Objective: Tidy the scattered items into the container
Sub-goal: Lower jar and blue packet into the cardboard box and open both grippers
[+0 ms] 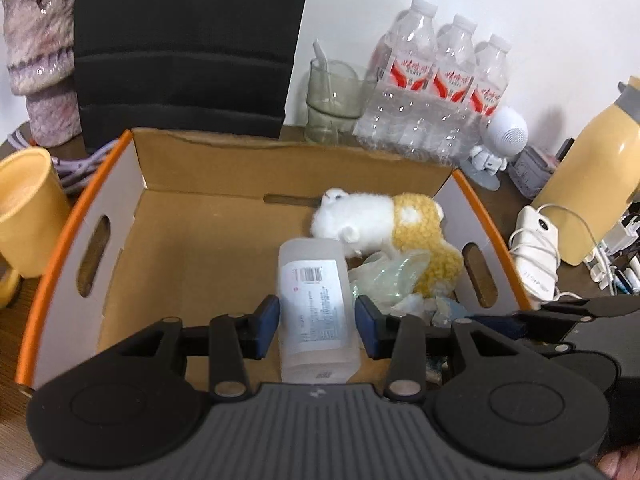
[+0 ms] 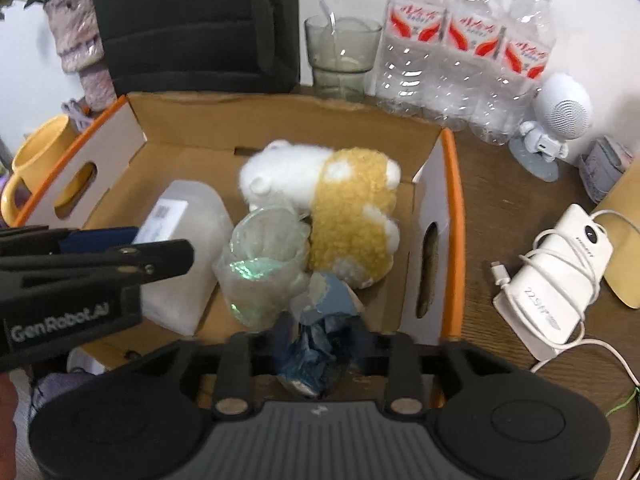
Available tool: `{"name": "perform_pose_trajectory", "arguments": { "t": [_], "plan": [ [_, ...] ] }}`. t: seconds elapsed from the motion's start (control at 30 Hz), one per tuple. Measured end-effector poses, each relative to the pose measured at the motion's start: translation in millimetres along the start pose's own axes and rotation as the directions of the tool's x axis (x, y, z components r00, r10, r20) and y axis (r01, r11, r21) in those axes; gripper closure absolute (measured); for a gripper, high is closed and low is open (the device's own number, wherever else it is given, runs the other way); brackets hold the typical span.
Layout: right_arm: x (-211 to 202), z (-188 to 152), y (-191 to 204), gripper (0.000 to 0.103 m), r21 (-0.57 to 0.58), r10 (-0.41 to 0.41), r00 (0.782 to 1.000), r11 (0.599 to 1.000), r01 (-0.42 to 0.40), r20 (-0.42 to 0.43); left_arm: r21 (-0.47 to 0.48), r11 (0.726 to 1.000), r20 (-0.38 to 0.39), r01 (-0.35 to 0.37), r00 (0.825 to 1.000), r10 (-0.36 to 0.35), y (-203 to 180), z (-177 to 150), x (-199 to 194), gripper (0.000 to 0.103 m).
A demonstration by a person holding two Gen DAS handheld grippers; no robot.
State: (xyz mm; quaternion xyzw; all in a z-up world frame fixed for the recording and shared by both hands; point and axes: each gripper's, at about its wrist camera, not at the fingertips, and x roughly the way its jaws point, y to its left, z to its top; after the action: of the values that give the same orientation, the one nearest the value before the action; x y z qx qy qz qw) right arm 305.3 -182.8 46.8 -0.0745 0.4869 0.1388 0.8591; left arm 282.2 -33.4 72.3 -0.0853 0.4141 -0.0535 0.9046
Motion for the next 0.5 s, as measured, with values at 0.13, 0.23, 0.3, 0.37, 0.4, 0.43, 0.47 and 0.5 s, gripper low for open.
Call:
{"name": "perform_pose_trajectory", "arguments": {
  "t": [0.13,0.23,0.3,0.37,0.4,0.43,0.47,0.5],
  "plan": [
    [-24.5,3.8,-4.3,0.045,0.024,-0.006,0.999,1.000,0.005,0.037,0.009,1.000,0.037,-0.011,0.999,0.011,3.8,5.8,-23.8,0.045],
    [-48.0,8.4,-8.8,0.045,0.067,0.016,0.997,0.998,-0.021,0.080,0.018,0.999,0.065,-0.040,0.997,0.039,5.9,10.6,-42.7,0.039],
    [-64.7,10.2,-7.3,0.045,0.076,0.019,0.993,0.997,-0.028,0.113,0.035,0.998,0.094,-0.059,0.994,0.056,5.5,13.6,-57.8,0.037],
    [-84.4,11.4,-3.6,0.043,0.074,0.016,0.988,0.997,-0.027,0.153,0.067,0.993,0.145,-0.095,0.986,0.084,3.1,14.4,-74.3,0.032],
    [-92.6,12.1,-2.1,0.042,0.073,0.019,0.985,0.997,-0.032,0.170,0.085,0.990,0.178,-0.116,0.979,0.099,1.5,14.0,-83.7,0.029],
    [-100.0,12.0,-0.5,0.041,0.073,0.022,0.982,0.997,-0.036,0.187,0.100,0.986,0.205,-0.131,0.973,0.108,0.3,13.6,-92.2,0.029],
    [-107.6,12.3,1.1,0.039,0.073,0.025,0.979,0.996,-0.041,0.205,0.103,0.984,0.223,-0.143,0.968,0.118,-0.1,13.6,-99.1,0.029],
    [-115.4,12.1,3.5,0.039,0.073,0.030,0.975,0.996,-0.047,0.222,0.099,0.984,0.237,-0.149,0.964,0.122,0.0,13.8,-105.8,0.029]
  ]
}}
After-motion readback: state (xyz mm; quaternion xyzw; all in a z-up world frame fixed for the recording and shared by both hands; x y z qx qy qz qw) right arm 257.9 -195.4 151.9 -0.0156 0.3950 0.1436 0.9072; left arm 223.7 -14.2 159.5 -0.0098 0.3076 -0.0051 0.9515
